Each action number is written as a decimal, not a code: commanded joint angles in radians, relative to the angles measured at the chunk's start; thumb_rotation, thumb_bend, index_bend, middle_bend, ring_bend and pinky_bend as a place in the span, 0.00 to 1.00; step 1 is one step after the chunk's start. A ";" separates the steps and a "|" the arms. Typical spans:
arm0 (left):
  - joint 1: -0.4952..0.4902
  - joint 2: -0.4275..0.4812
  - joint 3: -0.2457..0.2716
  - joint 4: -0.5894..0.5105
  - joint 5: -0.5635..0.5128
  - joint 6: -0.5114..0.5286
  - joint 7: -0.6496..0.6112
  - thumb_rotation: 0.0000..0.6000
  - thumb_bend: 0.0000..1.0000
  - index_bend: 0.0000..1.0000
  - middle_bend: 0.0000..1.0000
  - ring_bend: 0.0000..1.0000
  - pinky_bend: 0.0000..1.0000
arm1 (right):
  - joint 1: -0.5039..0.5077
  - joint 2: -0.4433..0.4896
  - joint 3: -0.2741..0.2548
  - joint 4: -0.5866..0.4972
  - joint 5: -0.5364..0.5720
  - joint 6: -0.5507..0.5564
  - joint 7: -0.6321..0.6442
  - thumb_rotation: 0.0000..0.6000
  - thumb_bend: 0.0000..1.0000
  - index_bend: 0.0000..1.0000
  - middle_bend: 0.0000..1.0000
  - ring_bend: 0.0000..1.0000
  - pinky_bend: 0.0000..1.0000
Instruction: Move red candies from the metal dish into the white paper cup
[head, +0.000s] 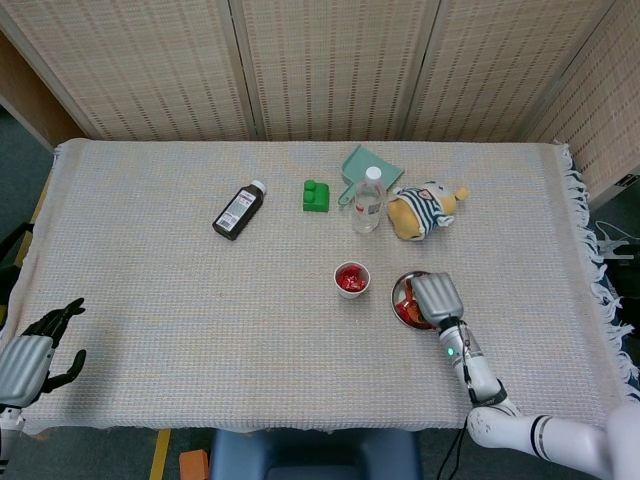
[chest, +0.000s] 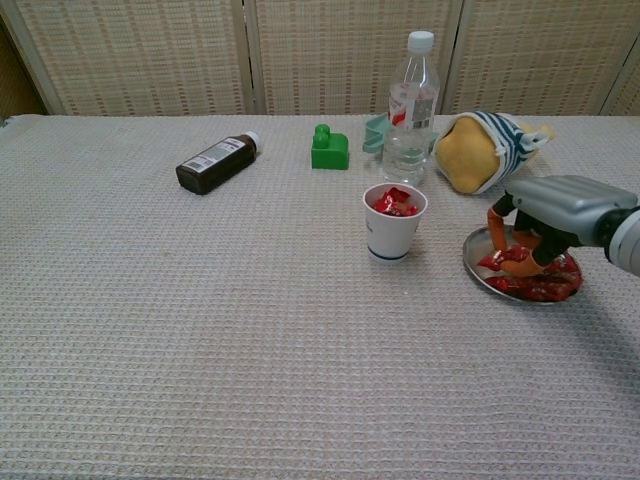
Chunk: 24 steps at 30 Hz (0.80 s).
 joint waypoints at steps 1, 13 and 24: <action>0.001 0.000 0.000 0.000 0.000 0.001 0.000 1.00 0.46 0.02 0.17 0.15 0.29 | -0.006 0.014 0.011 -0.021 -0.015 0.017 0.016 1.00 0.25 0.93 0.91 0.87 1.00; -0.004 -0.002 -0.002 -0.001 -0.002 -0.007 0.000 1.00 0.47 0.02 0.17 0.15 0.29 | 0.052 0.006 0.137 -0.102 -0.069 0.069 0.078 1.00 0.24 0.93 0.91 0.87 1.00; 0.002 0.005 -0.004 0.003 -0.009 0.001 -0.017 1.00 0.46 0.02 0.17 0.15 0.29 | 0.131 -0.128 0.164 0.015 0.000 0.026 0.026 1.00 0.24 0.86 0.91 0.86 1.00</action>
